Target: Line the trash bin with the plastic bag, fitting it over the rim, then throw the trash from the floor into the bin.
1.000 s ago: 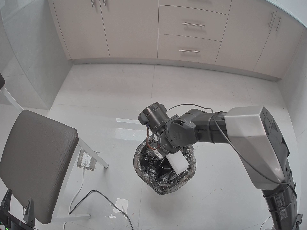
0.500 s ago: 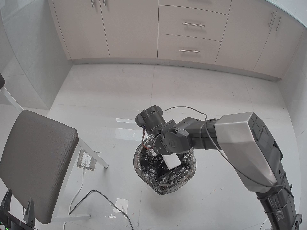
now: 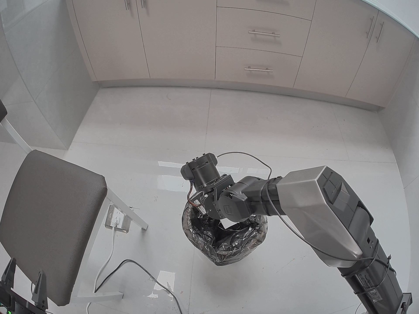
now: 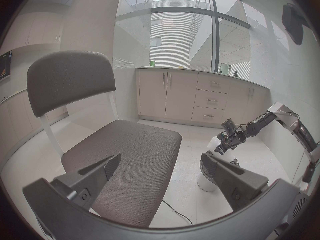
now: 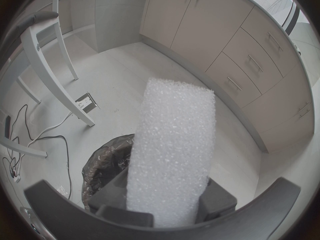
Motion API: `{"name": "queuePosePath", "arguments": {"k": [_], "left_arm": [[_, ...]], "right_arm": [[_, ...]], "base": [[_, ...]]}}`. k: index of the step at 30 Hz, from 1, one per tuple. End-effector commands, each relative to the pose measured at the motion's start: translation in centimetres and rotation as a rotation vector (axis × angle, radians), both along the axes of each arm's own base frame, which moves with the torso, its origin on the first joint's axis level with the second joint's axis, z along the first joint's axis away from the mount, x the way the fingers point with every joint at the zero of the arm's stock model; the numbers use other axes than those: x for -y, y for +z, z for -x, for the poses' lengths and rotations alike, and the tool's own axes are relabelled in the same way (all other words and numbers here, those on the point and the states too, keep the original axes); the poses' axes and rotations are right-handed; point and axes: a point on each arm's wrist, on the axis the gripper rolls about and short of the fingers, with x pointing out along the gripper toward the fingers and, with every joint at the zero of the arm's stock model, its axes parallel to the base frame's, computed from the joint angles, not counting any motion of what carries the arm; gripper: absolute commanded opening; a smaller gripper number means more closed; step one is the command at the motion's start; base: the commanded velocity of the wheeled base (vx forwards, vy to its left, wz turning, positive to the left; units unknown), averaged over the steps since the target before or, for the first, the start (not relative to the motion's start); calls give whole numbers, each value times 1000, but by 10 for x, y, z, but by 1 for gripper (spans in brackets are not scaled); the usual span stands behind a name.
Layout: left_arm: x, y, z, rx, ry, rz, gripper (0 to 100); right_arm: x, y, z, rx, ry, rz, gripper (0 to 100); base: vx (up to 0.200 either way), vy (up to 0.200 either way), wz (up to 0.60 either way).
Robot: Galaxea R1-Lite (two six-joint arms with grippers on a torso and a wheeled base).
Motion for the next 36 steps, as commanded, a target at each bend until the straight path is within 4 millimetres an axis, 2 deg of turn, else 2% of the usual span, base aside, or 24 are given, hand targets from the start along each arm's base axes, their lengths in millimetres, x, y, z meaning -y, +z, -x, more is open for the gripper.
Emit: {"name": "queuePosePath", "arguments": {"k": [1,9,23,24,36], "left_arm": [[0,0,1,17,1,0,100],[0,0,1,17,1,0,100],[0,0,1,17,2,2,100],[0,0,1,17,2,2,100],[0,0,1,17,2,2,100]], "right_arm": [[3,-3,-3,-3,-8,6,0],[5,2,-8,33,-3,-6,0],[4,-9,-9,20,0,18,0],[4,-9,-9,23,-2,18,100],[3,-8,-8,26,-5,17,100]], "base": [[0,0,0],[0,0,0],[0,0,0],[0,0,0],[0,0,0]]}}
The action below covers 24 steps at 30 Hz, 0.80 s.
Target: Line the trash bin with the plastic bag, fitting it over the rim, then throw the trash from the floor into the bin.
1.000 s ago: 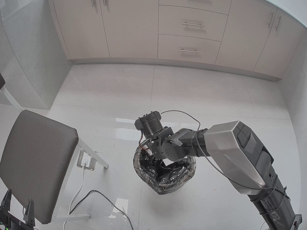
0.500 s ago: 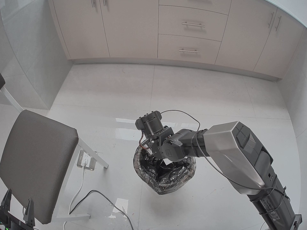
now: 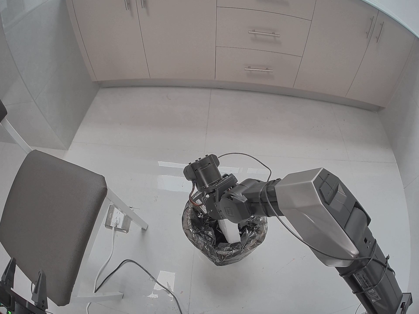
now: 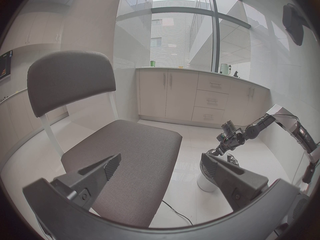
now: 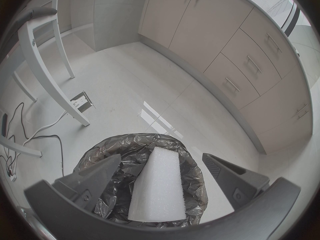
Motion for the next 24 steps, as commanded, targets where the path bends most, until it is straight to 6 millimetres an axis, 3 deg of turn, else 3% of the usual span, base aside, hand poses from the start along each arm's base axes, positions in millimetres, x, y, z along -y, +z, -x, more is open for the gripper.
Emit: {"name": "queuePosePath", "arguments": {"k": [1,8,9,20,24], "left_arm": [[0,0,1,16,0,0,100],[0,0,1,16,0,0,100],[0,0,1,16,0,0,100],[0,0,1,16,0,0,100],[0,0,1,16,0,0,100]], "right_arm": [[0,0,0,0,0,1,100],[-2,6,3,12,-2,-5,100],[-2,7,3,14,-2,-6,0],[2,37,5,45,-7,-32,0],[8,36,4,11,-20,1,0]], "base": [[0,0,0],[0,0,0],[0,0,0],[0,0,0],[0,0,0]]}}
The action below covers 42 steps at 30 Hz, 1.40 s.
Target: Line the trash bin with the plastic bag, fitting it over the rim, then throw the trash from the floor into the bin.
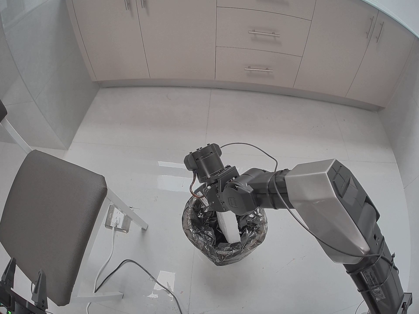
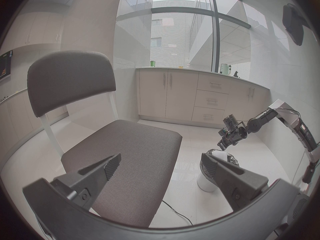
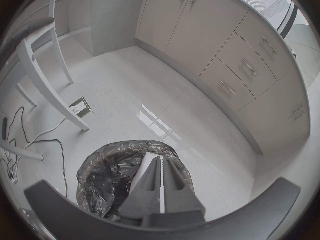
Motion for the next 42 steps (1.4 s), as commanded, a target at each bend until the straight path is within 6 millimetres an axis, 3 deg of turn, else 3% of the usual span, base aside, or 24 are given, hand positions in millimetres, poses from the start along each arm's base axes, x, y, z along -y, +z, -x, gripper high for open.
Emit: {"name": "queuePosePath", "arguments": {"k": [1,8,37,42], "left_arm": [[0,0,1,16,0,0,100],[0,0,1,16,0,0,100],[0,0,1,16,0,0,100],[0,0,1,16,0,0,100]], "right_arm": [[8,6,-2,-19,-15,17,0],[14,-31,-7,-107,-29,98,0],[17,-114,-9,-214,-33,191,0],[14,-117,-12,-179,-31,163,0]], "base": [[0,0,0],[0,0,0],[0,0,0],[0,0,0]]}}
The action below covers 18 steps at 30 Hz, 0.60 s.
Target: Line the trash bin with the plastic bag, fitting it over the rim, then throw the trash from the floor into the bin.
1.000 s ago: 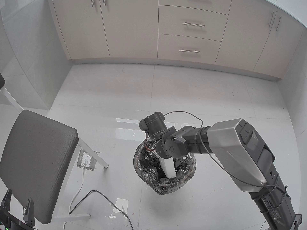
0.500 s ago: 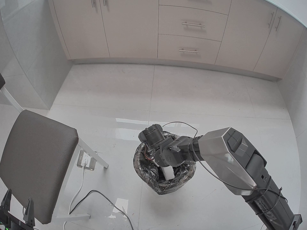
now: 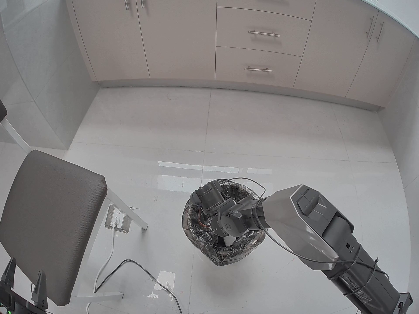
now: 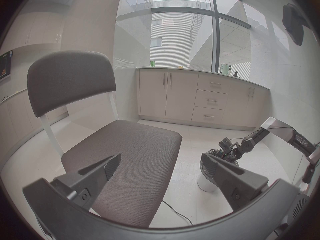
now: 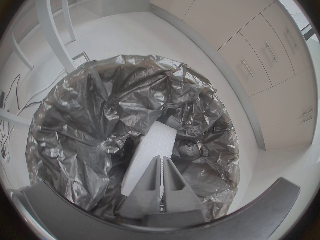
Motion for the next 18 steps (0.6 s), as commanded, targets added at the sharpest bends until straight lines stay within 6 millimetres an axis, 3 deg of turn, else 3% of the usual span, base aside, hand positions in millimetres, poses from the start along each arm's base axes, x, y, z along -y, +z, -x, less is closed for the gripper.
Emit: {"name": "queuePosePath", "arguments": {"k": [1,10,18], "left_arm": [[0,0,1,16,0,0,100],[0,0,1,16,0,0,100],[0,0,1,16,0,0,100]], "right_arm": [[0,-10,0,-7,1,9,0],[-7,11,4,42,-7,-1,0],[-11,-2,9,27,2,19,0]], "base": [[0,0,0],[0,0,0],[0,0,0]]}}
